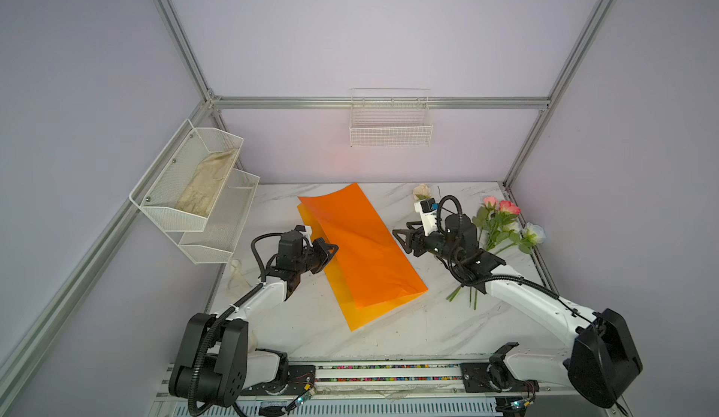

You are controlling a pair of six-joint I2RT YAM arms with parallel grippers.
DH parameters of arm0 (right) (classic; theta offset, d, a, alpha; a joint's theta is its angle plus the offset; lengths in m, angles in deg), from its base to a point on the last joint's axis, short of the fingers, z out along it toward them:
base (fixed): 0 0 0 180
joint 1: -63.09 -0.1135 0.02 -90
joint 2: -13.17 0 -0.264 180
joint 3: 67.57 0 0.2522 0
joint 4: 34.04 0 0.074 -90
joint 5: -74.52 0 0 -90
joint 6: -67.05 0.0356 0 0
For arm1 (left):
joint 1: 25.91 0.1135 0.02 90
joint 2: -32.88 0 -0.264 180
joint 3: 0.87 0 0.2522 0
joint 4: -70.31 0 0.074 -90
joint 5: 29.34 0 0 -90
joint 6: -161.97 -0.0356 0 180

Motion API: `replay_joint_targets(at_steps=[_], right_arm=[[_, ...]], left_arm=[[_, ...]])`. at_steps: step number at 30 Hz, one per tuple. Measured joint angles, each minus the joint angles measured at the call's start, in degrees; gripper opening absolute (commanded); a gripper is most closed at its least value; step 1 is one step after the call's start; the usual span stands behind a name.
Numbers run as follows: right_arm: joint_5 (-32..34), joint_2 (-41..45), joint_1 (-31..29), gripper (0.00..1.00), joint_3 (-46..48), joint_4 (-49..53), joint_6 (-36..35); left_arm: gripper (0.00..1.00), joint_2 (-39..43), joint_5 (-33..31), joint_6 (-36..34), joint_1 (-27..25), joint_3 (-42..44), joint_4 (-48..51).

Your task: Tie the bouquet of fake flowers

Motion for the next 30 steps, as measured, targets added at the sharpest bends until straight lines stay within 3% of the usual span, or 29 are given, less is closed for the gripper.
replay_joint_targets(at_steps=[6,11,16,19,25,28,30], right_arm=[[-1.97,6.19,-7.58,0.67,2.80,0.15,-10.40],[-0.55,8.81,-17.84,0.77,3.08,5.03,-22.49],[2.91,11.21,-23.78,0.82,5.84,6.43,-30.03],[7.43,9.53,-28.89,0.83,7.65,5.40,-32.74],[24.20,0.57,-35.43,0.85,13.18,-5.97,-35.95],[30.62,-4.98,-35.43,0.78,13.73,-11.74,-36.85],[34.01,-8.44,-35.39,0.64,14.08,-16.63,-37.20]], left_arm=[[0.00,0.13,0.00,0.79,-0.26,-2.29,2.03],[0.00,0.13,-0.02,1.03,-0.28,-4.94,3.89],[0.00,0.13,-0.04,1.16,-0.28,-6.08,4.17],[0.00,0.11,-0.02,1.25,-0.28,-6.08,4.66],[0.00,0.11,0.00,1.64,-0.28,-6.08,4.85],[0.00,0.11,0.00,1.77,-0.28,-6.08,4.94],[0.00,0.11,0.02,2.12,-0.28,-6.08,4.94]])
